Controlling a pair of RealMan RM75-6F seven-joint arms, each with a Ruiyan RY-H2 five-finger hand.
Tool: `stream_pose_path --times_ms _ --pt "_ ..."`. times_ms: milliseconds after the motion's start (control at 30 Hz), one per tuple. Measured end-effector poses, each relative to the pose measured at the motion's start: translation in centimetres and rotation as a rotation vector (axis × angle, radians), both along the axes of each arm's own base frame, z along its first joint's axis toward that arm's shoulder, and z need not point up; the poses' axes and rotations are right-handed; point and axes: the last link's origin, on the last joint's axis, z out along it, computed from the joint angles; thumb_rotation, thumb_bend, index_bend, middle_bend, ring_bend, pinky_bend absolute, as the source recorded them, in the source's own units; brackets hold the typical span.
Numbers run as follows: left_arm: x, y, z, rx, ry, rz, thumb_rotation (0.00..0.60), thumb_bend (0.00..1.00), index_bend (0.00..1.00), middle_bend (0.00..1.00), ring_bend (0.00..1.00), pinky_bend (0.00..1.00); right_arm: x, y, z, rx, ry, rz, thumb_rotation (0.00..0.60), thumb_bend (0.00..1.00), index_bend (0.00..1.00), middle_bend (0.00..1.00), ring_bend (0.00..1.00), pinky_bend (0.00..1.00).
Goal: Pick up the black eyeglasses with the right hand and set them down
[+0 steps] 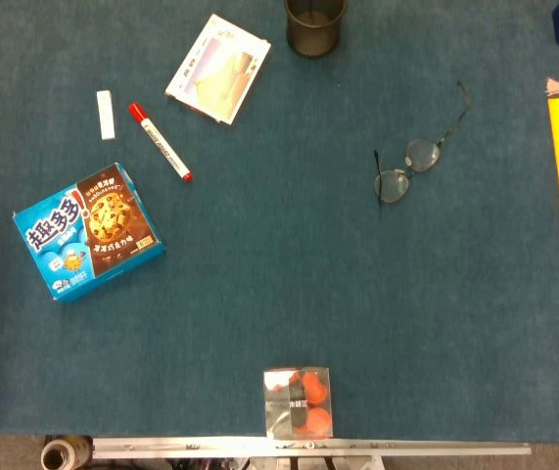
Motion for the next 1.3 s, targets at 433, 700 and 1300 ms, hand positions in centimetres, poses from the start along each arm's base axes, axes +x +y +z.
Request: stream_pose_path --times_ms 433,700,1300 --pt "0.0 0.0 0.0 0.000 0.000 0.000 0.600 0.06 0.43 0.31 0.26 0.44 0.0 0.0 -0.2 0.010 -0.002 0.001 0.600 0.11 0.67 0.59 0.36 0.23" --pt "0.0 0.0 0.0 0.000 0.000 0.000 0.600 0.06 0.43 0.31 0.26 0.44 0.5 0.1 0.7 -0.050 -0.045 0.022 0.600 0.10 0.44 0.59 0.35 0.23" --pt "0.0 0.0 0.0 0.000 0.000 0.000 0.600 0.06 0.43 0.31 0.26 0.44 4.1 -5.0 2.6 -0.151 0.008 0.131 0.600 0.09 0.28 0.59 0.35 0.23"
